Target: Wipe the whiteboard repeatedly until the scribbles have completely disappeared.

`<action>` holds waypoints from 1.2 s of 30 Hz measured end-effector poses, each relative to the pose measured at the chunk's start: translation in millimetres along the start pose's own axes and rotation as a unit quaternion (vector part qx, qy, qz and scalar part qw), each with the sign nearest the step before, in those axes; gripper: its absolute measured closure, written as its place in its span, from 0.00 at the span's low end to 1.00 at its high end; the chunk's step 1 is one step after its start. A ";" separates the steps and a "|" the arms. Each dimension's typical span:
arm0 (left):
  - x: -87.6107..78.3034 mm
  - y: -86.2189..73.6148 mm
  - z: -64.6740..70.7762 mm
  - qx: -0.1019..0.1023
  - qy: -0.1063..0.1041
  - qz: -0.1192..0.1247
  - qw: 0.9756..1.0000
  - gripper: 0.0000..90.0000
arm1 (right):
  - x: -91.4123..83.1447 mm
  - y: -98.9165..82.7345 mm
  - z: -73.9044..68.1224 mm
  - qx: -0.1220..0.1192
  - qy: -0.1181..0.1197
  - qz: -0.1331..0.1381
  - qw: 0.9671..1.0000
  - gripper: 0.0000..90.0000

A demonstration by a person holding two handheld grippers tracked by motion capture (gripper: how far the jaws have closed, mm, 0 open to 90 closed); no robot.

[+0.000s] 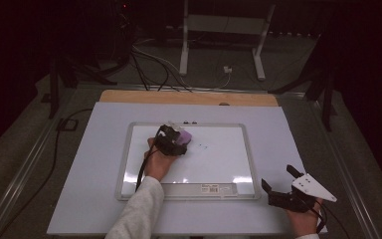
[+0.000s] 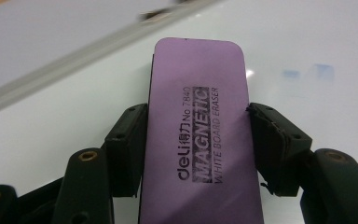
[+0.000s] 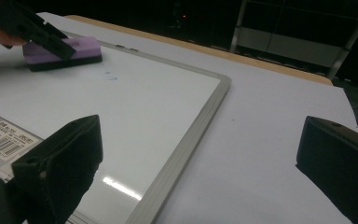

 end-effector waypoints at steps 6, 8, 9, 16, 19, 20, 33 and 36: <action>4.2 5.3 5.7 -0.005 -0.003 -0.005 1.000 0.47 | 1.0 0.6 -1.2 -0.003 0.001 0.000 1.000 0.01; 6.5 6.8 15.1 0.000 -0.015 -0.005 1.000 0.47 | 1.0 0.6 -1.2 -0.003 0.001 0.000 1.000 0.01; 7.4 7.0 21.5 0.004 -0.024 -0.006 1.000 0.47 | 0.9 0.7 -1.2 -0.002 0.001 0.000 1.000 0.01; 6.5 0.7 73.1 0.062 -0.087 -0.005 0.994 0.47 | 0.8 0.3 -0.6 -0.003 0.001 0.000 1.000 0.01; 5.0 0.0 84.6 0.088 -0.077 -0.001 0.993 0.47 | 0.8 0.7 -1.3 -0.003 0.001 0.000 1.000 0.01; 5.5 0.9 83.0 0.084 -0.080 -0.004 0.993 0.47 | 0.5 0.9 -1.5 -0.002 0.001 0.000 1.000 0.01; 6.3 10.0 10.1 0.005 0.023 -0.008 1.000 0.47 | -1.0 0.0 0.9 -0.004 -0.003 0.000 1.000 0.01; 7.2 10.6 10.5 0.004 0.020 -0.008 1.000 0.47 | -0.2 0.3 0.1 -0.003 -0.002 0.000 1.000 0.01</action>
Point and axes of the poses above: each handheld gripper's, and its own axes: x roughly forward along the jaws, y roughly out of its top, z roughly to its right, the point moved 2 cm from there along x, roughly forward along the jaws, and after that the axes turned 7 degrees about -x, right-handed, at the moved point
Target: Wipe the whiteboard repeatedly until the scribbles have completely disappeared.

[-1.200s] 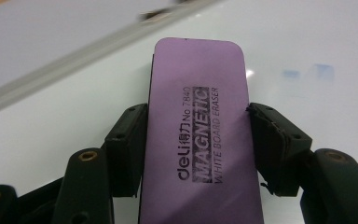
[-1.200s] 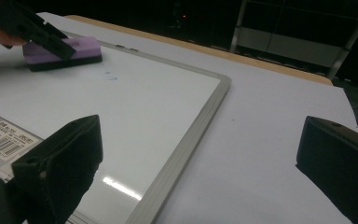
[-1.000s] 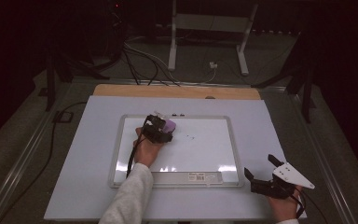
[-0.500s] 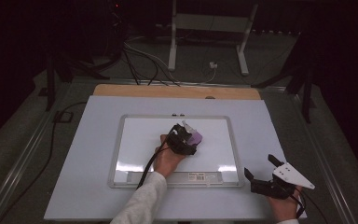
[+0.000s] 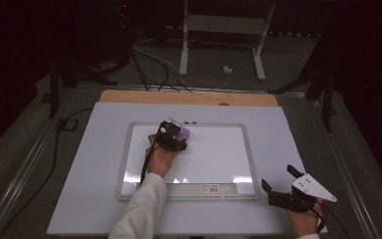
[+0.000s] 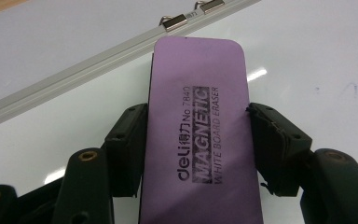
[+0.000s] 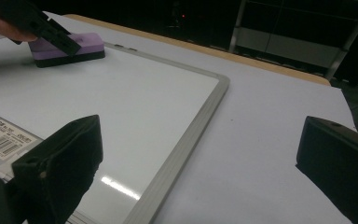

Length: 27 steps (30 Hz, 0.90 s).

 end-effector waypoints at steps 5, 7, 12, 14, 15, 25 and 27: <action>4.4 3.0 17.9 0.002 -0.029 0.003 1.000 0.47 | 0.9 0.4 -1.7 -0.002 0.001 -0.002 1.000 0.01; 5.3 3.3 28.4 0.011 -0.041 0.004 0.999 0.47 | 0.7 0.5 -1.8 -0.001 0.002 -0.001 1.000 0.01; 4.0 0.4 52.6 0.032 -0.080 0.001 0.996 0.47 | 0.4 0.1 -0.7 -0.001 0.002 -0.001 1.000 0.01; 2.0 -2.2 64.3 0.048 -0.108 -0.006 0.993 0.46 | 0.4 0.1 -0.9 -0.001 0.002 -0.001 1.000 0.01; 0.7 -3.8 71.4 0.060 -0.120 -0.006 0.991 0.47 | 0.5 0.2 -1.1 -0.001 0.002 -0.001 1.000 0.01; 0.5 -1.0 65.0 0.071 -0.096 -0.005 0.993 0.47 | -0.3 0.0 -0.6 -0.002 0.001 0.000 1.000 0.01; 1.6 1.3 52.5 0.062 -0.079 -0.006 0.995 0.47 | -0.2 -0.2 -0.3 -0.001 0.000 -0.001 1.000 0.01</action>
Point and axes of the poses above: each handheld gripper's, and its own axes: x roughly forward along the jaws, y roughly out of its top, z roughly to its right, the point moved 2 cm from there along x, roughly forward along the jaws, and after that the axes turned 7 degrees about -x, right-handed, at the moved point
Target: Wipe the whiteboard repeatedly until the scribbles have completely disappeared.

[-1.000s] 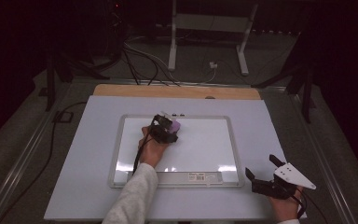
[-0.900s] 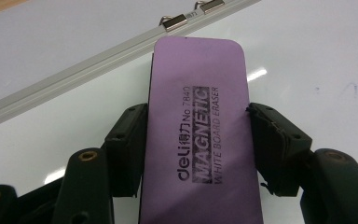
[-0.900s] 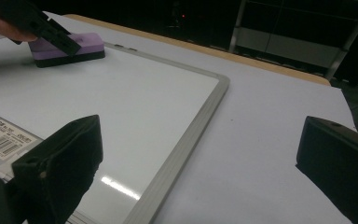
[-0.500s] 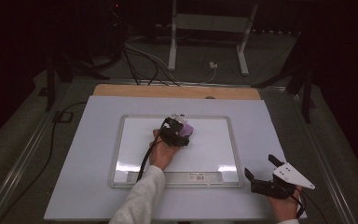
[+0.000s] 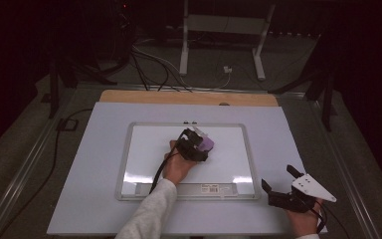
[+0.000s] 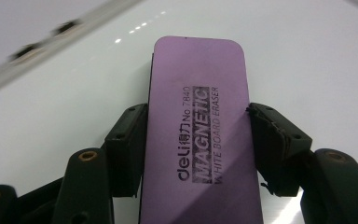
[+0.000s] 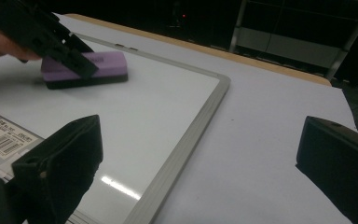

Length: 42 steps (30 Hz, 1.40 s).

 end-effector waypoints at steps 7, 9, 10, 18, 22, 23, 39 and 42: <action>-3.4 -1.4 -47.0 -0.070 0.060 0.006 0.996 0.47 | 0.0 0.1 -0.1 0.000 0.000 0.000 1.000 0.01; -2.5 -0.4 -49.2 -0.080 0.060 0.006 0.995 0.47 | 0.7 0.4 -0.9 -0.001 0.001 0.000 1.000 0.01; -1.9 0.5 -47.5 -0.077 0.062 0.006 0.995 0.47 | 1.0 0.5 -1.6 -0.002 0.001 -0.001 1.000 0.01; 4.1 2.6 6.5 -0.015 0.008 0.007 1.000 0.47 | 0.3 0.4 -0.7 -0.002 0.000 0.000 1.000 0.01; 2.1 -3.1 39.4 0.024 -0.032 0.007 0.999 0.47 | -0.2 0.4 -0.7 -0.002 0.001 0.000 1.000 0.01; 1.6 -4.1 46.0 0.033 -0.041 0.006 0.999 0.47 | -0.2 0.5 -0.8 -0.003 0.001 0.000 1.000 0.01; -1.6 -2.2 -22.6 -0.057 0.047 0.008 0.997 0.47 | -1.4 0.6 -0.6 -0.003 -0.001 0.000 1.000 0.01; -4.3 -3.2 -34.1 -0.075 0.067 0.006 0.995 0.47 | -1.7 0.5 -0.4 -0.002 -0.002 0.000 1.000 0.01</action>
Point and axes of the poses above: each handheld gripper's, and its own axes: x roughly forward along the jaws, y roughly out of its top, z roughly to its right, the point moved 2 cm from there along x, roughly forward along the jaws, and after that the axes turned 7 degrees about -x, right-handed, at the moved point
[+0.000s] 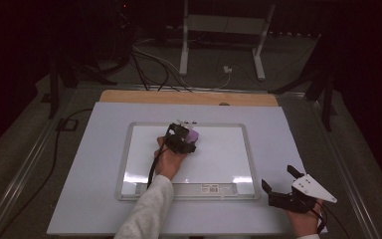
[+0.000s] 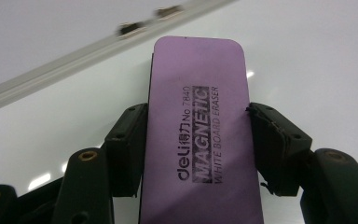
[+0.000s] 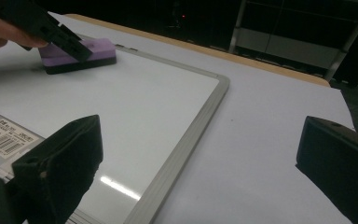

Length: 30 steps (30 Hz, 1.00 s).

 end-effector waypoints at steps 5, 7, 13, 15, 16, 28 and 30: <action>-8.6 -2.5 -10.0 -0.020 -0.002 0.016 1.000 0.47 | 0.5 -0.3 0.8 0.001 -0.001 0.000 1.000 0.01; -13.0 -3.4 -14.3 -0.031 -0.005 0.025 0.999 0.47 | 1.2 -0.4 0.1 0.003 0.000 -0.001 1.000 0.01; -26.1 -5.2 -29.0 -0.044 -0.002 0.043 0.998 0.46 | 1.5 -0.3 0.0 0.001 0.001 0.000 1.000 0.01; -29.0 -6.0 -32.9 -0.046 0.007 0.046 0.998 0.46 | 1.4 -0.6 0.7 0.002 0.000 -0.001 1.000 0.01; -29.8 -6.6 -34.9 -0.047 0.010 0.046 0.998 0.46 | 1.6 -0.9 0.8 0.003 0.000 -0.002 1.000 0.01; -33.8 -14.5 -61.3 -0.071 0.042 0.047 0.996 0.46 | 2.0 -1.2 0.6 0.003 0.001 -0.003 1.000 0.01; -34.3 -15.7 -64.3 -0.073 0.045 0.047 0.995 0.46 | 2.3 -0.8 -0.3 -0.001 0.002 -0.002 1.000 0.01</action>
Point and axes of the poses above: each handheld gripper's, and its own axes: x roughly forward along the jaws, y roughly out of its top, z roughly to its right, the point moved 2 cm from there along x, roughly forward along the jaws, and after that the axes turned 7 degrees about -x, right-handed, at the moved point
